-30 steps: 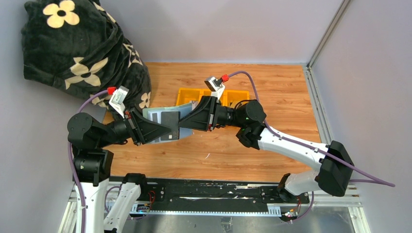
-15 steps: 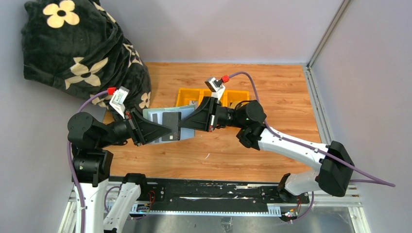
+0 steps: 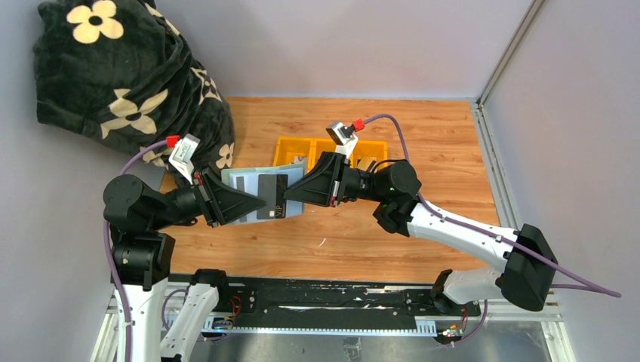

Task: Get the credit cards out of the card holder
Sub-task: Remove the credit card from the card holder.

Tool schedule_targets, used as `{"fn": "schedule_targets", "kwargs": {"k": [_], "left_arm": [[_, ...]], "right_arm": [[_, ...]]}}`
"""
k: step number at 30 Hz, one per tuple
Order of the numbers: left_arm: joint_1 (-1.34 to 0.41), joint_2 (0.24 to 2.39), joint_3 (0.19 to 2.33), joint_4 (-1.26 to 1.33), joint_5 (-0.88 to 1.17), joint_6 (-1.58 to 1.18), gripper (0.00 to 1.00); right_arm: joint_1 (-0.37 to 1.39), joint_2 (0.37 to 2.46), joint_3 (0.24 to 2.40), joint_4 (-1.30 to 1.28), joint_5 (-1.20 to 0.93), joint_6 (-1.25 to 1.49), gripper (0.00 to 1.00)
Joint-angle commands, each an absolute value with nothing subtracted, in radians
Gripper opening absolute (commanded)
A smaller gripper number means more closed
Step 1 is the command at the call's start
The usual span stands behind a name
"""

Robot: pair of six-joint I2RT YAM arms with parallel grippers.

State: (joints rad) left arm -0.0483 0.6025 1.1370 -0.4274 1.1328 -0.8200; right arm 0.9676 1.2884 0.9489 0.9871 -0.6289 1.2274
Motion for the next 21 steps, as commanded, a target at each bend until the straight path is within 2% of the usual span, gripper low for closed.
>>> {"fn": "schedule_targets", "kwargs": {"k": [1,4,8,12,17,21], "left_arm": [[-0.054,0.602,1.163,-0.41,1.121,-0.818,0.05],[-0.054,0.603,1.162,-0.413,1.11,-0.818,0.01],[-0.054,0.606,1.162,-0.442,1.102,-0.789,0.0],[-0.054,0.607,1.168,-0.464,1.098,-0.767,0.0],[-0.054,0.616,1.186,-0.495,1.096,-0.734,0.0],[-0.054,0.621,1.205,-0.5,1.1,-0.726,0.0]], "right_arm": [[0.972,1.289,0.968,1.006,-0.645,1.204,0.33],[0.981,1.308,0.987,1.003,-0.649,1.202,0.43],[0.988,1.326,1.017,0.991,-0.653,1.187,0.41],[0.99,1.336,1.044,0.964,-0.666,1.174,0.29],[0.965,1.304,1.032,0.947,-0.688,1.165,0.0],[0.902,1.22,0.973,0.884,-0.683,1.14,0.0]]}}
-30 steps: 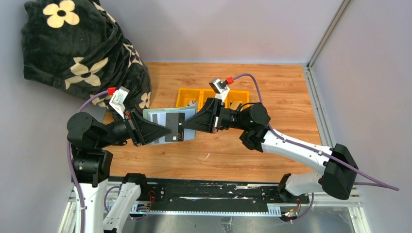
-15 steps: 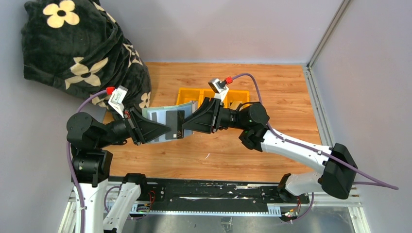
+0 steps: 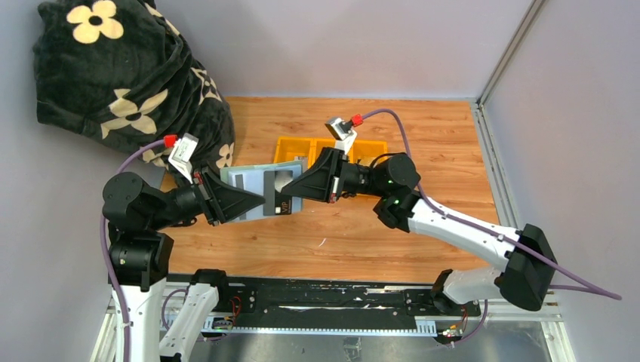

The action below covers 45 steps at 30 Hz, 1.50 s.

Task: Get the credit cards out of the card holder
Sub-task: Remove the credit card from the card holder, then place the credit card in the storage box.

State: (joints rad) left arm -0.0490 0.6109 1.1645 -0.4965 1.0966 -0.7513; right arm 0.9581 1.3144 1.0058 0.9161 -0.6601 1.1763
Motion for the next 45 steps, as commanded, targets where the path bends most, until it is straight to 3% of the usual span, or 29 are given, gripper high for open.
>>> {"fn": "schedule_targets", "kwargs": {"k": [1,7,12,17,26,37,45], "left_arm": [[-0.054,0.622,1.21,-0.5,1.1,-0.726,0.0],[-0.054,0.626,1.223,-0.506,1.101,-0.71,0.0],[-0.054,0.628,1.233,-0.538,1.093,-0.669,0.0],[-0.054,0.63,1.239,-0.558,1.082,-0.644,0.0],[-0.054,0.626,1.243,-0.564,1.088,-0.639,0.0],[-0.054,0.609,1.241,-0.575,1.095,-0.632,0.0],[-0.054,0.609,1.269,-0.617,1.105,-0.594,0.0]], "right_arm": [[0.883,1.192,0.955,0.866,-0.689,1.127,0.0],[0.708,1.084,0.923,0.708,-0.754,1.071,0.0],[0.499,1.034,0.988,0.31,-0.738,0.889,0.0],[0.39,1.166,1.097,-0.056,-0.629,0.68,0.0],[0.428,1.514,1.219,-0.142,-0.44,0.539,0.0],[0.566,1.901,1.538,-0.314,-0.177,0.468,0.0],[0.595,2.01,1.585,-0.33,-0.098,0.49,0.0]]}}
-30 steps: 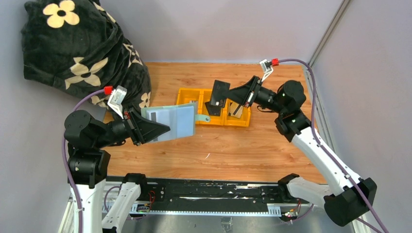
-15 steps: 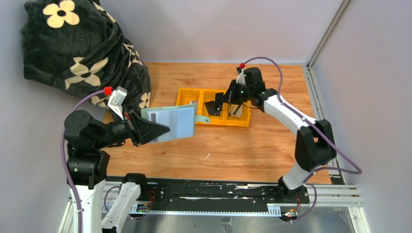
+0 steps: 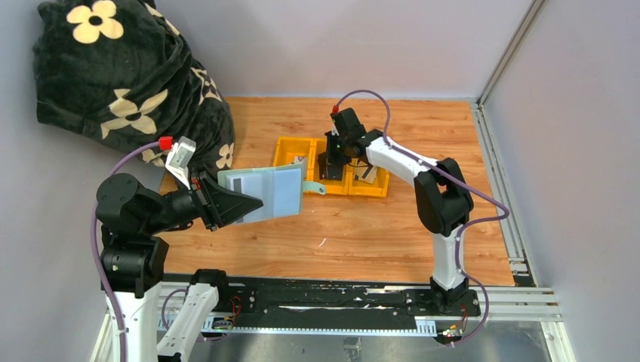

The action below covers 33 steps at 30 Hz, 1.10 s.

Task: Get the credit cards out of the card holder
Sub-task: Place the credit card in the storage box, then remove the credit card from the card holder.

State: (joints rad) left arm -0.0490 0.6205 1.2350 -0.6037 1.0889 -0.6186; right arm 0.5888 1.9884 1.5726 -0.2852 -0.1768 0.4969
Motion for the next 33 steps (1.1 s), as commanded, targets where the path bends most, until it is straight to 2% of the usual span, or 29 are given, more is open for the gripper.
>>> {"fn": "schedule_targets", "kwargs": {"k": [1,7,13,15,22,26,29,31,33], "left_arm": [[-0.054,0.609,1.269,-0.617,1.107,-0.595,0.0],[-0.054,0.609,1.278,-0.621,1.115,-0.59,0.0],[-0.054,0.609,1.289,-0.627,1.124,-0.583,0.0],[-0.054,0.611,1.29,-0.624,1.124,-0.584,0.0],[-0.054,0.61,1.298,-0.633,1.131,-0.577,0.0],[-0.054,0.607,1.287,-0.633,1.132,-0.569,0.0],[-0.054,0.603,1.278,-0.628,1.146,-0.562,0.0],[-0.054,0.603,1.273,-0.623,1.153,-0.557,0.0],[-0.054,0.603,1.27,-0.628,1.156,-0.543,0.0]], "right_arm": [[0.597,2.014,1.584,-0.328,-0.098,0.492,0.0],[0.599,2.016,1.584,-0.332,-0.104,0.476,0.01],[0.605,1.935,1.572,-0.345,-0.051,0.449,0.35],[0.61,1.892,1.576,-0.36,-0.021,0.442,0.4],[0.624,1.691,1.615,-0.421,0.031,0.388,0.47],[0.624,1.476,1.566,-0.346,-0.186,0.418,0.58],[0.625,1.313,1.432,-0.081,-0.427,0.546,0.77],[0.632,1.251,1.394,0.071,-0.552,0.63,0.78],[0.654,1.242,1.431,0.097,-0.65,0.665,0.78]]}}
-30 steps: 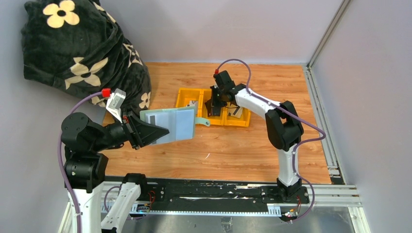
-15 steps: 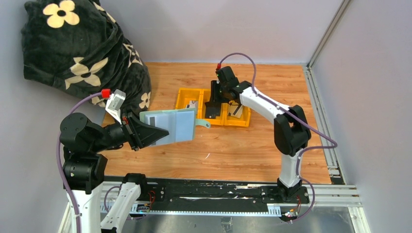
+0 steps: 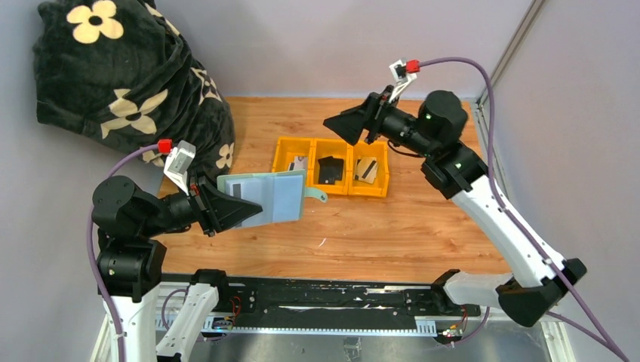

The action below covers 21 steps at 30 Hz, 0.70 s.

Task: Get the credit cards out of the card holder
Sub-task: Remove the credit card from the card holder.

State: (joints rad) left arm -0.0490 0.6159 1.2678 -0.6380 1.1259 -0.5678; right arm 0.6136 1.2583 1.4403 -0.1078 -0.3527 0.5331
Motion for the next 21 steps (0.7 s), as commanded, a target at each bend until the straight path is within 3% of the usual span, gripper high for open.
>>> {"fn": "schedule_targets", "kwargs": {"k": [1,6,13,21], "left_arm": [[-0.054,0.602,1.269,-0.638,1.158,-0.534,0.0],[-0.054,0.59,1.255,-0.641,1.188,-0.521,0.0],[-0.054,0.582,1.262,-0.654,1.203,-0.5,0.0],[-0.054,0.586,1.258,-0.658,1.201,-0.49,0.0]], "right_arm": [[0.678,1.247,1.471,0.086,-0.677,0.669,0.79],[0.845,1.292,1.578,0.026,-0.717,0.604,0.79],[1.06,1.35,1.666,-0.137,-0.541,0.38,0.8],[1.157,1.416,1.699,-0.122,-0.517,0.346,0.81]]}}
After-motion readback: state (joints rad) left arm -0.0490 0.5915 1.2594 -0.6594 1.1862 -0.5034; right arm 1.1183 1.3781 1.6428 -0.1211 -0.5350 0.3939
